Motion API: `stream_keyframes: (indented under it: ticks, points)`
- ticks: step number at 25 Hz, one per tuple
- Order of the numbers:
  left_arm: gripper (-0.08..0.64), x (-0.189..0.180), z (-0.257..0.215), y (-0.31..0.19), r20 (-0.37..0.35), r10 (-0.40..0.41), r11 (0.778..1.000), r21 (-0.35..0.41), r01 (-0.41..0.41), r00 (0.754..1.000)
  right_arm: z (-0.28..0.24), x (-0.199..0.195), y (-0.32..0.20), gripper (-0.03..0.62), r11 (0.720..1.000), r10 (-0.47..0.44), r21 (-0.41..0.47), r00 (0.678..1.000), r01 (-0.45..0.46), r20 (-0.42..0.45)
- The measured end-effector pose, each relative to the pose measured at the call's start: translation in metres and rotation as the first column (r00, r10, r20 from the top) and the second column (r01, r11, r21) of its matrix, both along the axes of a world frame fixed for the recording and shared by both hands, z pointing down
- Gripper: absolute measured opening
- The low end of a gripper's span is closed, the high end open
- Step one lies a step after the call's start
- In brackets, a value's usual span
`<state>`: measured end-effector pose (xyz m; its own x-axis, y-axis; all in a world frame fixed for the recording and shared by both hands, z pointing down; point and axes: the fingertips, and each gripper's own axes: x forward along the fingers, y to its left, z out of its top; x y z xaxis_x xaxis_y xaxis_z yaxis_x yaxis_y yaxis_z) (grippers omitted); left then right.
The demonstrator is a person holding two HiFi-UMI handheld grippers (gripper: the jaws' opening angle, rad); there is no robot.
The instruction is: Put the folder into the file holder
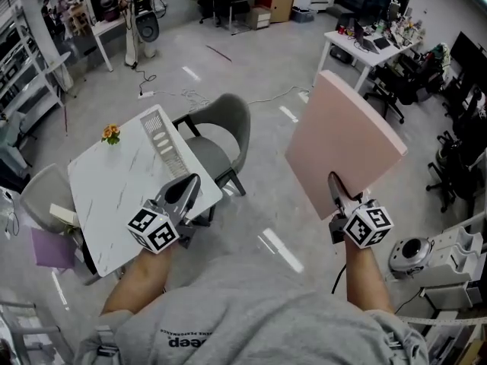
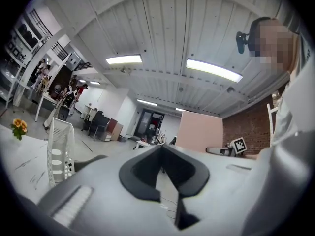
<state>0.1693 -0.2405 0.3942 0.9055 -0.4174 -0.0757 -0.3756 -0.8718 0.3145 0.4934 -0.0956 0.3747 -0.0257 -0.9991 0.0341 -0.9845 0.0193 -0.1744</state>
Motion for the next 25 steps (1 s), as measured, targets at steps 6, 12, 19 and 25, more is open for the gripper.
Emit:
stream_keyframes:
  ticks: [6, 12, 19, 25]
  points:
    - [0.06, 0.0, 0.001, -0.054, 0.006, -0.012, 1.0, -0.004, 0.012, 1.0, 0.014, 0.002, -0.049, 0.117, 1.0, -0.002, -0.029, 1.0, 0.002, 0.016]
    - [0.06, -0.01, -0.005, -0.114, 0.001, 0.038, 0.999, 0.016, -0.038, 0.999, 0.011, -0.012, -0.088, 0.117, 0.997, 0.063, -0.036, 0.998, -0.062, 0.016]
    - [0.06, -0.035, -0.01, -0.151, -0.023, -0.005, 0.999, 0.038, 0.006, 1.0, -0.013, -0.036, -0.125, 0.115, 0.999, 0.04, -0.028, 0.999, -0.039, 0.011]
    - [0.06, -0.1, 0.003, -0.174, -0.009, -0.141, 0.989, 0.033, 0.141, 0.99, -0.036, -0.107, -0.192, 0.115, 0.993, -0.119, 0.005, 0.993, 0.119, 0.022]
